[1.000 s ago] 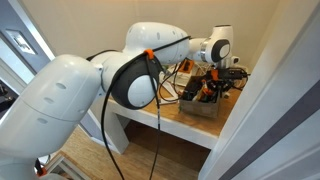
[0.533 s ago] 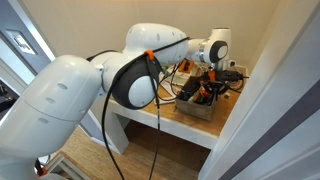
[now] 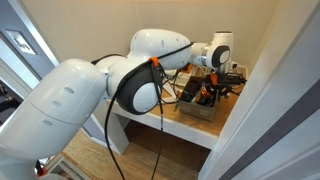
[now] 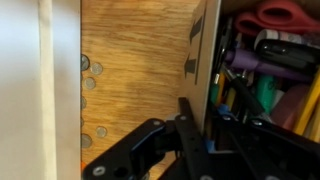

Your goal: Move the brown box to the right

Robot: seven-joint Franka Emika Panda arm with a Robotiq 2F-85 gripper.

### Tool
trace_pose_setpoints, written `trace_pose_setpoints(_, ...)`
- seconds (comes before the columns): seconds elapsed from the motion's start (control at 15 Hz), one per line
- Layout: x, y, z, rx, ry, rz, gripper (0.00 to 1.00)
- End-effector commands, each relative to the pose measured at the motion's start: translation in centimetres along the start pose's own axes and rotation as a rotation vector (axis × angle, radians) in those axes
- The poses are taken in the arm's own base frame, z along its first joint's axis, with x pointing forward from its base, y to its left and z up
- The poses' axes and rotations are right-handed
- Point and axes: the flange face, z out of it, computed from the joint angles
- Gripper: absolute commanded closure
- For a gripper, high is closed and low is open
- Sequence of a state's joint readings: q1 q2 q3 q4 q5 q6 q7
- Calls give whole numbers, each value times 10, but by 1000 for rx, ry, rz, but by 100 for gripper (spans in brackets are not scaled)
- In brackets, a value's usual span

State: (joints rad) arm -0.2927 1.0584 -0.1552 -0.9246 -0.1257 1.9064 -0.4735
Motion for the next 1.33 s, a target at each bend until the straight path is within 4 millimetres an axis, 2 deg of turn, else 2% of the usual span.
trace_pose_setpoints(0.0, 18, -18, -10, 79, 95, -32, 51)
trace_pose_setpoints(0.2, 10, -30, -45, 141, 88, -24, 31)
trace_pose_setpoints(0.47, 9, -41, -91, 118, 133, 15, 2)
trace_pose_setpoints(0.6, 15, -45, -112, 71, 196, 76, 0)
trace_pose_setpoints(0.8, 23, -56, -128, 42, 223, 119, 0)
trace_pose_setpoints(1.27, 6, -86, -132, 75, 130, 258, 0)
